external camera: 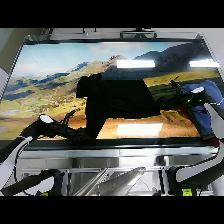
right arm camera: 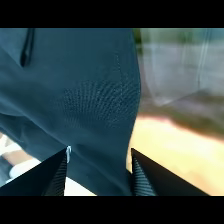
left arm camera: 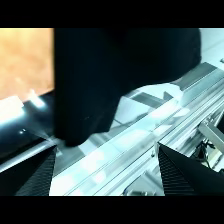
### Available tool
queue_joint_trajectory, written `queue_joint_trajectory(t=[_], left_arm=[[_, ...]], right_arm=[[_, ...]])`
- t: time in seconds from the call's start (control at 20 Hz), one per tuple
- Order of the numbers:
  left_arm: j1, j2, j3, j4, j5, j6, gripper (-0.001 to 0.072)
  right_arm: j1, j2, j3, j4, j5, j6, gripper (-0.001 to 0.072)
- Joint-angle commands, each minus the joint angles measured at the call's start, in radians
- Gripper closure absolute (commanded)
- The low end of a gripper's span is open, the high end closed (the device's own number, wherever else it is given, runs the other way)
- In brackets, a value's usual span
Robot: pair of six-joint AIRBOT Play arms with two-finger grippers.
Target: Fold the shirts.
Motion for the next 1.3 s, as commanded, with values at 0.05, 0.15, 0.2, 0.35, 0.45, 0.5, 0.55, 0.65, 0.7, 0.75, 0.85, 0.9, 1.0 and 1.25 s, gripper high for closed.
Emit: queue_joint_trajectory(t=[0.05, 0.15, 0.2, 0.35, 0.45, 0.5, 0.55, 0.65, 0.7, 0.75, 0.85, 0.9, 1.0, 1.25], left_arm=[[-0.028, 0.0, 0.06, 0.019, 0.095, -0.017, 0.0401], [-0.028, 0.0, 0.105, 0.019, 0.097, -0.017, 0.0598], [-0.028, 0.0, 0.123, 0.019, 0.097, -0.016, 0.0676], [-0.028, 0.001, 0.187, -0.011, 0.076, -0.014, 0.068], [-0.027, 0.007, 0.249, -0.055, 0.025, -0.002, 0.0681], [-0.027, 0.028, 0.291, -0.056, -0.009, 0.003, 0.0681], [-0.024, 0.064, 0.341, -0.056, -0.039, 0.002, 0.0682], [0.014, 0.173, 0.455, -0.056, -0.072, -0.012, 0.0683], [0.049, 0.243, 0.528, -0.056, -0.065, -0.026, 0.0683], [0.093, 0.31, 0.606, -0.056, -0.058, -0.026, 0.0683], [0.212, 0.433, 0.795, -0.056, -0.031, -0.025, 0.0681], [0.281, 0.483, 0.899, -0.056, -0.019, -0.024, 0.0679], [0.41, 0.548, 1.089, -0.058, -0.033, -0.001, 0.0678], [0.54, 0.555, 1.373, -0.06, -0.132, 0.08, 0.0678]], right_arm=[[0.016, -0.027, 0.0, -0.012, 0.032, -0.002, 0.0288], [0.016, -0.027, 0.0, -0.008, 0.094, -0.002, 0.0533], [0.016, -0.027, 0.0, 0.0, 0.121, -0.002, 0.0596], [0.016, -0.015, 0.0, 0.08, 0.171, -0.002, 0.0696], [0.014, 0.023, 0.005, 0.198, 0.209, -0.01, 0.0697], [0.01, 0.055, 0.014, 0.282, 0.249, -0.03, 0.0697], [0.001, 0.1, 0.026, 0.383, 0.293, -0.045, 0.0697], [-0.031, 0.232, 0.074, 0.624, 0.357, -0.068, 0.0697], [-0.052, 0.306, 0.106, 0.716, 0.361, -0.072, 0.0697], [-0.077, 0.39, 0.145, 0.804, 0.349, -0.084, 0.0697], [-0.13, 0.559, 0.201, 0.94, 0.269, -0.119, 0.0697], [-0.159, 0.649, 0.218, 0.97, 0.204, -0.138, 0.0697], [-0.2, 0.816, 0.223, 0.969, 0.071, -0.144, 0.0697], [-0.173, 1.098, 0.223, 0.859, -0.089, -0.216, 0.0697]])
